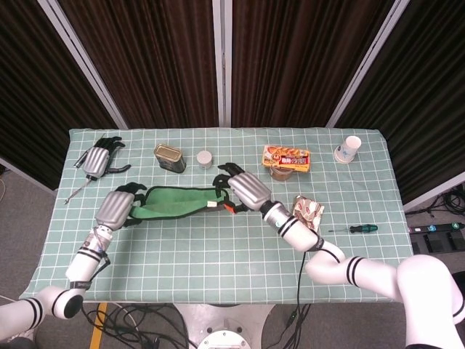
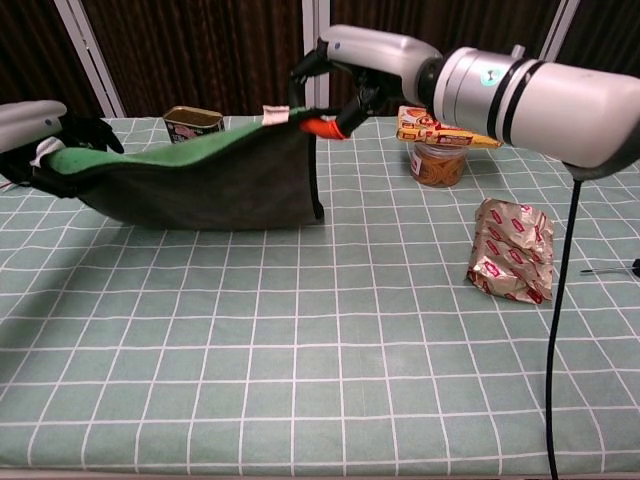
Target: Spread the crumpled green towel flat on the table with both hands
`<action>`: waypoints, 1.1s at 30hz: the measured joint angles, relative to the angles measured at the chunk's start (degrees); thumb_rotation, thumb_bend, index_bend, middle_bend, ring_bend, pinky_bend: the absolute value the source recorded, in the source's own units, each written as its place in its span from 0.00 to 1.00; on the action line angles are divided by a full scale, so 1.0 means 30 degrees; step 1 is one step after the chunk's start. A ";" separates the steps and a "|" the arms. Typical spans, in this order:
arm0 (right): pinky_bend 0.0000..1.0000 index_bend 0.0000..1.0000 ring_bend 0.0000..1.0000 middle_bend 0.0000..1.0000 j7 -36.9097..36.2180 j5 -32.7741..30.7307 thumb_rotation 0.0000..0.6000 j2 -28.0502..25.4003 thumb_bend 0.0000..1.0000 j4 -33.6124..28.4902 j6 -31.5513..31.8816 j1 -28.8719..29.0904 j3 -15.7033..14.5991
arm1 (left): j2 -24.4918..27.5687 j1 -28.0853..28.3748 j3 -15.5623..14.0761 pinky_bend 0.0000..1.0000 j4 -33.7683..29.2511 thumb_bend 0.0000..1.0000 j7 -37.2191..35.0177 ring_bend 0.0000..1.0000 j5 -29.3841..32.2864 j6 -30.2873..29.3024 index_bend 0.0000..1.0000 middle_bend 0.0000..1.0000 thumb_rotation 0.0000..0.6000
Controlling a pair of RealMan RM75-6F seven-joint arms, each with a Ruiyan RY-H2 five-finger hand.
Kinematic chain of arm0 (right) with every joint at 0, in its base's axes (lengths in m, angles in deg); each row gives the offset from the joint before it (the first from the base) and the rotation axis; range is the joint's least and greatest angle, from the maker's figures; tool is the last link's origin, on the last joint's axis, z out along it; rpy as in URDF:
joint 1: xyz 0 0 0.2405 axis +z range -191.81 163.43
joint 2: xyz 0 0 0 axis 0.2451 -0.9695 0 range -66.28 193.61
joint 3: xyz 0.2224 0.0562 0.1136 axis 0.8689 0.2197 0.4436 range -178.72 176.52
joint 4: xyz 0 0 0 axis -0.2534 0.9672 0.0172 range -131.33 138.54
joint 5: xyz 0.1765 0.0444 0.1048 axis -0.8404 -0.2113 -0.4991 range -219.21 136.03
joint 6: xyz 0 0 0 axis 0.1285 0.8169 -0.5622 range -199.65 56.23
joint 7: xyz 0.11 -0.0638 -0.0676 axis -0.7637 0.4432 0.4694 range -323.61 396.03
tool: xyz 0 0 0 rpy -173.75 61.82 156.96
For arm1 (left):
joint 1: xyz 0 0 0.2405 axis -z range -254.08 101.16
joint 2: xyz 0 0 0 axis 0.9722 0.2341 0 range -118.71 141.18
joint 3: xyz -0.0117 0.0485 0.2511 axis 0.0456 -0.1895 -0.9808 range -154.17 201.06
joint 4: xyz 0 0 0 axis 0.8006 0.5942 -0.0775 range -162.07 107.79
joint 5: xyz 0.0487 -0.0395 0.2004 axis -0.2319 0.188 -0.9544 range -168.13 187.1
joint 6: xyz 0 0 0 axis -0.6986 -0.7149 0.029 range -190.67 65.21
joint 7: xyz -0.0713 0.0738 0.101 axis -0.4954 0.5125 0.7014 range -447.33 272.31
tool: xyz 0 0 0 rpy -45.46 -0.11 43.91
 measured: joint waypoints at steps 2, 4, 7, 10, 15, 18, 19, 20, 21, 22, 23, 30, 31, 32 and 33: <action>0.00 0.78 0.05 0.29 -0.0096 0.0351 1.00 -0.0120 0.52 -0.0362 0.0018 -0.0217 -0.0365 | 0.0485 -0.0086 -0.0531 0.26 -0.0644 0.50 0.0061 0.21 -0.0679 0.0222 0.69 0.34 0.84; 0.00 0.78 0.05 0.29 -0.0039 0.0682 1.00 -0.0270 0.52 -0.0805 0.0031 -0.0437 -0.0771 | 0.0904 -0.0103 -0.0918 0.26 -0.1149 0.47 0.0202 0.21 -0.1055 0.0614 0.66 0.33 0.82; 0.00 0.78 0.05 0.29 0.0424 0.0913 1.00 -0.0342 0.52 -0.1202 0.0041 -0.0649 -0.1138 | 0.1229 0.0011 -0.1203 0.26 -0.1710 0.40 0.0559 0.21 -0.1166 0.1411 0.53 0.30 0.80; 0.00 0.78 0.05 0.29 0.1265 0.1028 1.00 -0.0248 0.52 -0.1476 0.0154 -0.0849 -0.1383 | 0.1517 0.0256 -0.1394 0.26 -0.2291 0.28 0.1121 0.21 -0.1066 0.2343 0.42 0.28 0.79; 0.00 0.78 0.05 0.29 0.2933 0.1222 1.00 0.0036 0.52 -0.1890 0.0518 -0.1223 -0.1763 | 0.2027 0.0564 -0.1551 0.26 -0.3365 0.11 0.2299 0.21 -0.0613 0.3143 0.32 0.26 0.64; 0.00 0.78 0.05 0.29 0.3955 0.1389 1.00 0.0154 0.52 -0.2059 0.0720 -0.1460 -0.2051 | 0.2342 0.0646 -0.1562 0.26 -0.3902 0.05 0.2619 0.21 -0.0329 0.3379 0.30 0.25 0.50; 0.00 0.78 0.05 0.29 0.4222 0.1444 1.00 0.0172 0.52 -0.2124 0.0772 -0.1544 -0.2150 | 0.2495 0.0680 -0.1581 0.26 -0.4097 0.03 0.2697 0.21 -0.0215 0.3525 0.29 0.25 0.47; 0.00 0.78 0.05 0.29 0.4459 0.1499 1.00 0.0175 0.52 -0.2201 0.0819 -0.1631 -0.2251 | 0.2622 0.0717 -0.1602 0.26 -0.4246 0.02 0.2762 0.20 -0.0129 0.3669 0.28 0.24 0.45; 0.00 0.78 0.05 0.29 0.4729 0.1580 1.00 0.0162 0.52 -0.2302 0.0882 -0.1745 -0.2378 | 0.2827 0.0784 -0.1633 0.26 -0.4489 0.01 0.2854 0.20 0.0000 0.3903 0.27 0.24 0.43; 0.00 0.78 0.05 0.29 0.4907 0.1651 1.00 0.0147 0.52 -0.2375 0.0936 -0.1833 -0.2474 | 0.3059 0.0856 -0.1659 0.26 -0.4786 0.00 0.2941 0.20 0.0129 0.4117 0.27 0.23 0.42; 0.00 0.78 0.05 0.29 0.5053 0.1724 1.00 0.0129 0.52 -0.2452 0.0981 -0.1924 -0.2580 | 0.3178 0.0882 -0.1675 0.26 -0.4946 0.00 0.2987 0.20 0.0190 0.4199 0.27 0.23 0.41; 0.00 0.76 0.04 0.28 0.5873 0.2220 1.00 0.0126 0.51 -0.2477 0.1059 -0.2541 -0.3433 | 0.4182 0.1046 -0.1797 0.26 -0.6364 0.00 0.4187 0.20 0.0734 0.4313 0.26 0.23 0.41; 0.00 0.74 0.03 0.27 0.5963 0.2245 1.00 0.0151 0.48 -0.2423 0.1046 -0.2623 -0.3538 | 0.4200 0.1042 -0.1804 0.26 -0.6386 0.00 0.4382 0.20 0.0754 0.4221 0.26 0.23 0.41; 0.00 0.70 0.02 0.25 0.6070 0.2264 1.00 0.0174 0.44 -0.2374 0.1026 -0.2687 -0.3623 | 0.4191 0.1030 -0.1810 0.26 -0.6370 0.00 0.4574 0.20 0.0778 0.4098 0.26 0.23 0.41; 0.00 0.57 0.01 0.23 0.6262 0.2293 1.00 0.0204 0.36 -0.2307 0.0992 -0.2749 -0.3729 | 0.4155 0.1017 -0.1813 0.26 -0.6343 0.00 0.4792 0.20 0.0849 0.3954 0.26 0.23 0.41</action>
